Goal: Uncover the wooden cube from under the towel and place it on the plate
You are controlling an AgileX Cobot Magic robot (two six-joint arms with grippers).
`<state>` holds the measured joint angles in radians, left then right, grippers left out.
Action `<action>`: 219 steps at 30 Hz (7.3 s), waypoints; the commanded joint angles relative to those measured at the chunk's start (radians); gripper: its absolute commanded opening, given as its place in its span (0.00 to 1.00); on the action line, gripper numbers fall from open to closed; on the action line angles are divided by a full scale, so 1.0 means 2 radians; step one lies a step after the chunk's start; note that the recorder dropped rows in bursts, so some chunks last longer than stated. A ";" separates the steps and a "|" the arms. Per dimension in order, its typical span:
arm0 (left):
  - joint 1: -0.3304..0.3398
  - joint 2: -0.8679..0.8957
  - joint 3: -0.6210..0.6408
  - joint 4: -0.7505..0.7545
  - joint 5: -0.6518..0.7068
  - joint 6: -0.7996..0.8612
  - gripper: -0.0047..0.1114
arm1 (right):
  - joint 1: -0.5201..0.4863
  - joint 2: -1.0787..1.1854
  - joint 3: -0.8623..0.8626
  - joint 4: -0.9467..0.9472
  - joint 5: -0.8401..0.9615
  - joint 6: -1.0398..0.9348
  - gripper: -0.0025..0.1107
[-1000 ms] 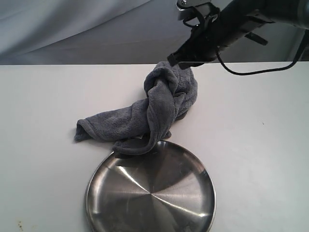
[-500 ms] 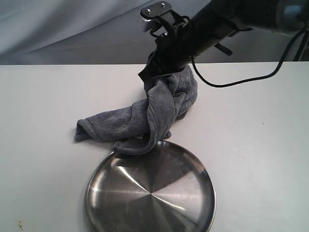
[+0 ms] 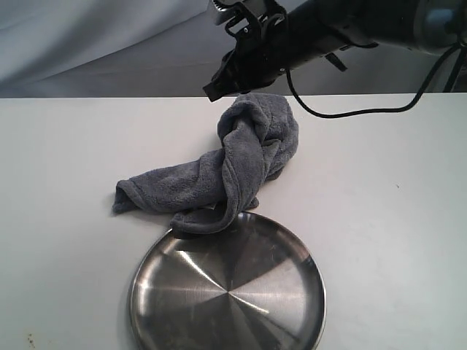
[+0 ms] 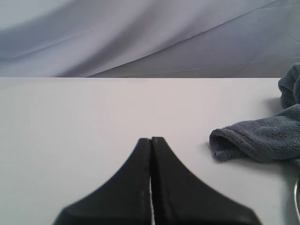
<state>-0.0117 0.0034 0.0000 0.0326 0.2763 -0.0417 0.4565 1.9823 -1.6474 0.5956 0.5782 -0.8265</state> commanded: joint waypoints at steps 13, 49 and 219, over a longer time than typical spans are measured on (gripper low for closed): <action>-0.002 -0.002 0.000 0.001 -0.005 -0.001 0.04 | -0.001 0.073 -0.003 -0.119 -0.064 0.054 0.95; -0.002 -0.002 0.000 0.001 -0.005 -0.001 0.04 | -0.001 0.045 -0.003 -0.119 -0.063 0.092 0.02; -0.002 -0.002 0.000 0.001 -0.005 -0.001 0.04 | -0.113 -0.042 0.261 -0.219 -0.062 0.151 0.95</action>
<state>-0.0117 0.0034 0.0000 0.0326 0.2763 -0.0417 0.2372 1.9363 -1.1330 0.1756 0.4323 -0.5131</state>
